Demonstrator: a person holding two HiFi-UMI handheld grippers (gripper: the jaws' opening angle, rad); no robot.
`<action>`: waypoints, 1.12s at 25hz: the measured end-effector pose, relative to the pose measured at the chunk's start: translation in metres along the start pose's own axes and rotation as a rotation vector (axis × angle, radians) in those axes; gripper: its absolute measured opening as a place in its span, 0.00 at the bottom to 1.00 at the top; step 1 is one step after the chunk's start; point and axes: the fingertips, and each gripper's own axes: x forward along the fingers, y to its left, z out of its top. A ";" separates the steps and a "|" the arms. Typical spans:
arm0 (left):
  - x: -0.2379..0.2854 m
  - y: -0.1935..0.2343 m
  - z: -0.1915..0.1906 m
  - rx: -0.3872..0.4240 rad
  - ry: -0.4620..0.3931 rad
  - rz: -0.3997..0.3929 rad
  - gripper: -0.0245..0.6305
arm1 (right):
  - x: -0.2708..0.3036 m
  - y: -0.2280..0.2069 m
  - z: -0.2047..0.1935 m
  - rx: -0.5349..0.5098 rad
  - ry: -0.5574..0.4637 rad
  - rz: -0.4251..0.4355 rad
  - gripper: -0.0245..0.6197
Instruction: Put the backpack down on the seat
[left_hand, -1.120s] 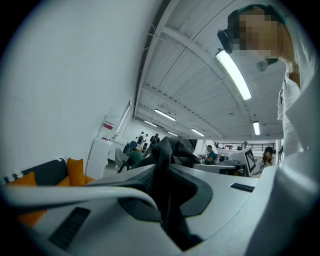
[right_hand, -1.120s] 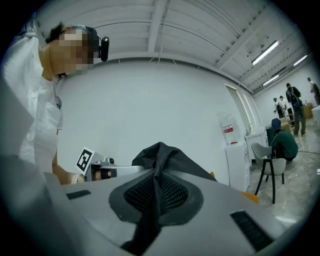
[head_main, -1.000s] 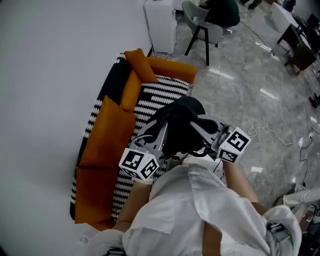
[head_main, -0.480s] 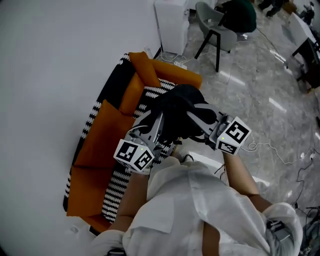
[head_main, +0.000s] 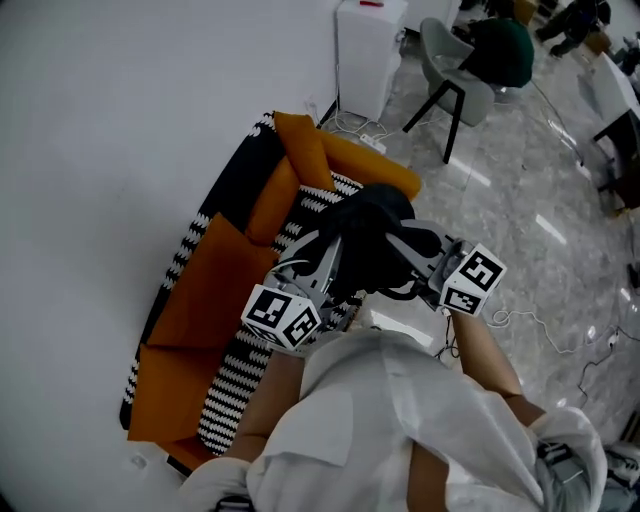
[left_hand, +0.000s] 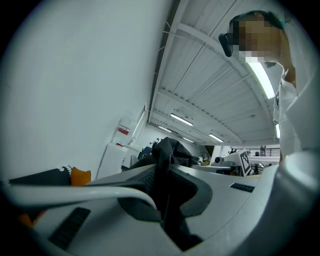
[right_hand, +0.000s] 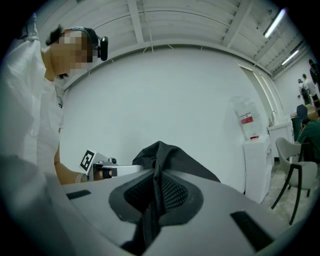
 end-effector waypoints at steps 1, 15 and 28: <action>0.001 0.010 -0.002 -0.012 0.003 0.004 0.10 | 0.009 -0.005 -0.004 0.003 0.012 0.000 0.08; 0.028 0.125 -0.036 -0.060 0.071 0.112 0.10 | 0.107 -0.075 -0.062 0.119 0.151 0.119 0.08; 0.041 0.235 -0.124 -0.217 0.194 0.328 0.10 | 0.191 -0.141 -0.166 0.173 0.404 0.220 0.09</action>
